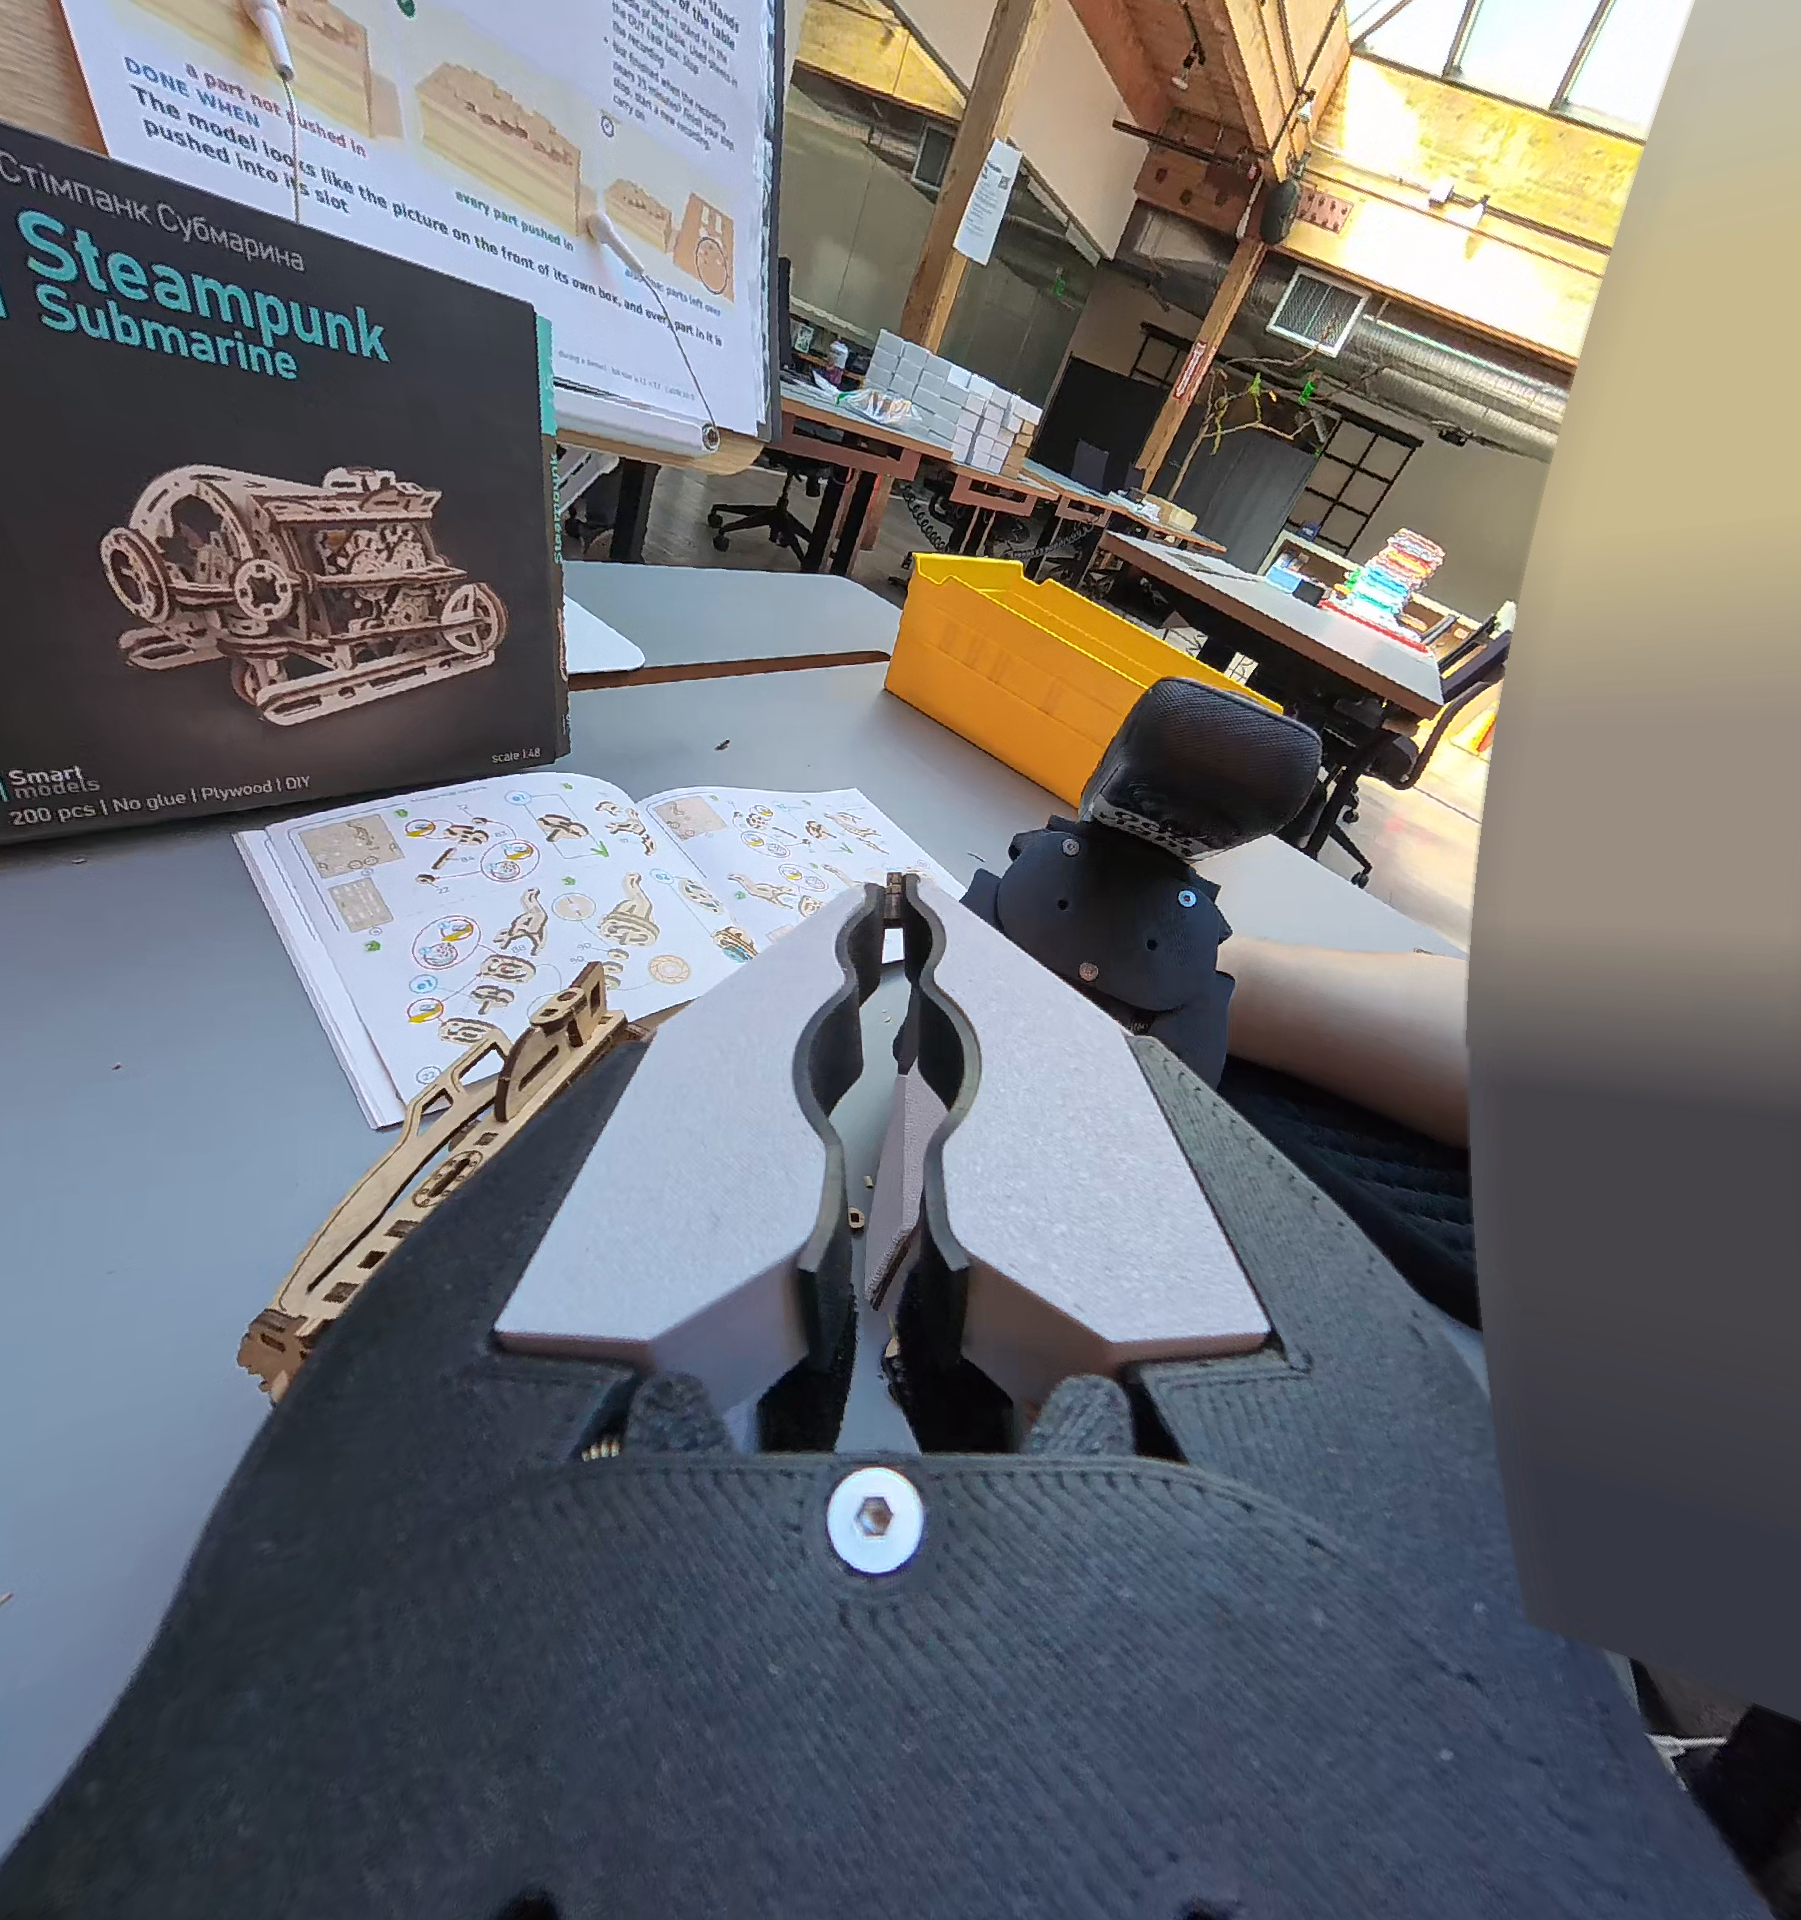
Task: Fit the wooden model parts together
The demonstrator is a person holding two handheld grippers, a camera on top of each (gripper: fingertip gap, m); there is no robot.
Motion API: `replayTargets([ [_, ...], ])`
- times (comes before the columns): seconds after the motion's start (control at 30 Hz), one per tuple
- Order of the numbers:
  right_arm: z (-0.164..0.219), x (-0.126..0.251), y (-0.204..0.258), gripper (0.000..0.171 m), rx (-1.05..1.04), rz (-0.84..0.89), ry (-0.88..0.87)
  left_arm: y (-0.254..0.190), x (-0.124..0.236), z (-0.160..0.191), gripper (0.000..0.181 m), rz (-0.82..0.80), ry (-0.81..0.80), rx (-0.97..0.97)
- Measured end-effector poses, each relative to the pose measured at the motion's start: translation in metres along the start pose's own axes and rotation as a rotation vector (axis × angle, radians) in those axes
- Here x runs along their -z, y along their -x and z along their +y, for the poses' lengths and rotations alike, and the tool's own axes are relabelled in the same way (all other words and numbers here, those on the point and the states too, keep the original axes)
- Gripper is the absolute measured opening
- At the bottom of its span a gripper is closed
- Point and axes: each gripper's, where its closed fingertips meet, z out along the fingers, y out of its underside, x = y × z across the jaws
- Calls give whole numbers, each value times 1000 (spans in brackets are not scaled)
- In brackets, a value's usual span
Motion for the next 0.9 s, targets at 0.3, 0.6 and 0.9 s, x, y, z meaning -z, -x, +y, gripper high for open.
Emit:
replayTargets([
  [0.3,4,-7,2,31,26,19,49,0,1,-2,1,-2,-9,1],
  [0.6,5,-9,4,29,43,19,60,1,1,-2,1,-5,-10,2],
  [0.9,5,-9,8,21,63,5,61,1,1,-2,1,-6,-8,1],
])
